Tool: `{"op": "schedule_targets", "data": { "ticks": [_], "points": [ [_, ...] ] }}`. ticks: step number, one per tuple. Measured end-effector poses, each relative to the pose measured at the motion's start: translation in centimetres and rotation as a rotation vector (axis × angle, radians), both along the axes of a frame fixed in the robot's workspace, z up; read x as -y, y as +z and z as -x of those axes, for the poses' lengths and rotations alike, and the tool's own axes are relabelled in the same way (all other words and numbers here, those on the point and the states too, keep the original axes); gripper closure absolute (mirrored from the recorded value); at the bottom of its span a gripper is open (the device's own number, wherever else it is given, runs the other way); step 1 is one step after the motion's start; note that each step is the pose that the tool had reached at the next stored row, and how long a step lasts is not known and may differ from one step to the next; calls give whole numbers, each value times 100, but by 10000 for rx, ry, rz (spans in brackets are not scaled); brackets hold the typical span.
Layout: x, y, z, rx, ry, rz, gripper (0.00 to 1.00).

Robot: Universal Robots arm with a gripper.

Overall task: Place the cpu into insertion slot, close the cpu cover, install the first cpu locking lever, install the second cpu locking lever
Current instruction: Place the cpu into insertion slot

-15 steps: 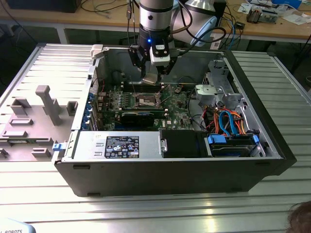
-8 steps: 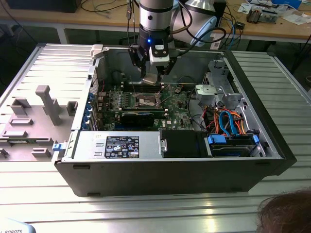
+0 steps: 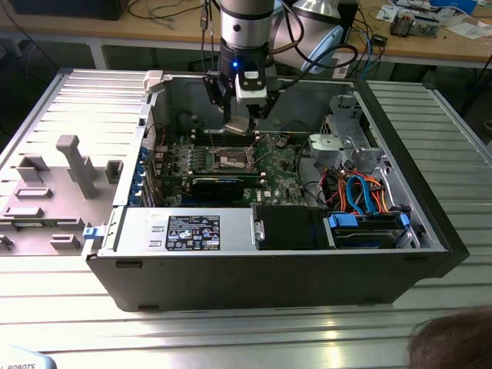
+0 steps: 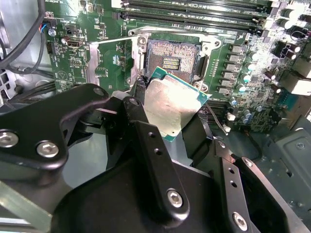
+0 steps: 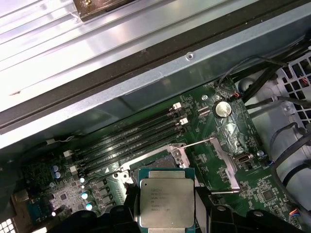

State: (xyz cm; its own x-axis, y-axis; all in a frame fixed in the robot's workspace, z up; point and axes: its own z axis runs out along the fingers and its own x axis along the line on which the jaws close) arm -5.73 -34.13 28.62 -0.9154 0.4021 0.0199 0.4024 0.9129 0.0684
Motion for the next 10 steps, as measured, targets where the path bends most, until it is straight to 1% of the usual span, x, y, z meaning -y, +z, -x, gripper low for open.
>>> {"op": "schedule_targets", "data": {
  "ticks": [10],
  "points": [
    [0, -1, 0, 1, -148, -1, 45]
  ]
}}
